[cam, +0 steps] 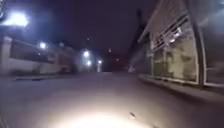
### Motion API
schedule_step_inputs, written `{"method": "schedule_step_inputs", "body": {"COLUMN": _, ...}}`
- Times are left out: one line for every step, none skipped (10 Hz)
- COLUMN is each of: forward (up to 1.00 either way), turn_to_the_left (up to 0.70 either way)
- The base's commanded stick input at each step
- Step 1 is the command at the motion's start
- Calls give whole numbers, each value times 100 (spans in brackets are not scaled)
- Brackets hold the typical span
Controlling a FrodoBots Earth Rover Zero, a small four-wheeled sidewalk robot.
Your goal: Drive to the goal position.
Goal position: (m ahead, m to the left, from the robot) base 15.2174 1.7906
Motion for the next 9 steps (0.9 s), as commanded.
{"method": "schedule_step_inputs", "body": {"forward": 70, "turn_to_the_left": 0}}
{"method": "schedule_step_inputs", "body": {"forward": 70, "turn_to_the_left": -18}}
{"method": "schedule_step_inputs", "body": {"forward": 70, "turn_to_the_left": -35}}
{"method": "schedule_step_inputs", "body": {"forward": 70, "turn_to_the_left": -35}}
{"method": "schedule_step_inputs", "body": {"forward": 70, "turn_to_the_left": -35}}
{"method": "schedule_step_inputs", "body": {"forward": 70, "turn_to_the_left": -35}}
{"method": "schedule_step_inputs", "body": {"forward": 70, "turn_to_the_left": -35}}
{"method": "schedule_step_inputs", "body": {"forward": 70, "turn_to_the_left": -35}}
{"method": "schedule_step_inputs", "body": {"forward": 70, "turn_to_the_left": -35}}
